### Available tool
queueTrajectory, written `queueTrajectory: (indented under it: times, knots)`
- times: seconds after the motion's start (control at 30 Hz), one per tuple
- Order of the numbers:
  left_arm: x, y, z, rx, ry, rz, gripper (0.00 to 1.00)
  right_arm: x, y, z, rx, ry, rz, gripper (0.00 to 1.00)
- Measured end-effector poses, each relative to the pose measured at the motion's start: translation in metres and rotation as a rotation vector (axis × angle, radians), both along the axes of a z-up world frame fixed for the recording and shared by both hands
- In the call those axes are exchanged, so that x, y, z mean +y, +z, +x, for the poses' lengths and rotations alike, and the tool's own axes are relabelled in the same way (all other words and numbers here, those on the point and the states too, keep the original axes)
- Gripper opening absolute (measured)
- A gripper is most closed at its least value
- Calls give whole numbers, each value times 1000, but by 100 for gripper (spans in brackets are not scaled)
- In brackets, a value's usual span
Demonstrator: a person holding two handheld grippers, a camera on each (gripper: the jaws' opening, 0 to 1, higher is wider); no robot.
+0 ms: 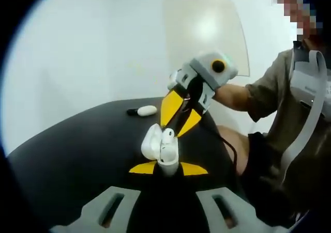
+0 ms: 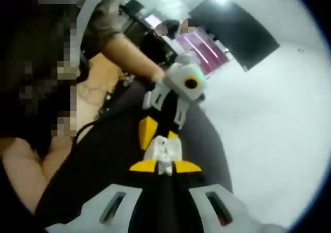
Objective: Pick up three earphones and place each one into its charging case using tactile feedback, ensure that each earphone is properly inserted and securely positioned inside the case.
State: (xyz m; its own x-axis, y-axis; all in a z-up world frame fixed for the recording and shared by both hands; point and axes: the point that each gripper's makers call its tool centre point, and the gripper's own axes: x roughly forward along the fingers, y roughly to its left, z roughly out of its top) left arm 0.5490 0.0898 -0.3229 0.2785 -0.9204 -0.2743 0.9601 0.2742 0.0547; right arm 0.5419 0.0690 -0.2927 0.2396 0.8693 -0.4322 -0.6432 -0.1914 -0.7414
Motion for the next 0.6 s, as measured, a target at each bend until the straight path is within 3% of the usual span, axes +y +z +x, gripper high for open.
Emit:
queueTrajectory:
  times: [0.17, 0.3, 0.4, 0.5, 0.6]
  knots:
    - [1, 0, 0, -1, 1, 1, 14, -7, 13, 0, 113, -21, 110, 16]
    - [1, 0, 0, -1, 0, 1, 14, -14, 6, 5, 370, -57, 199, 30]
    - [1, -1, 0, 0, 0, 2, 13, -16, -7, 19, 498, -109, 279, 32]
    - [1, -1, 0, 1, -3, 2, 13, -11, -17, 24, 555, -119, 291, 32]
    - [1, -1, 0, 2, -5, 3, 13, -3, -20, 24, 574, -97, 291, 32]
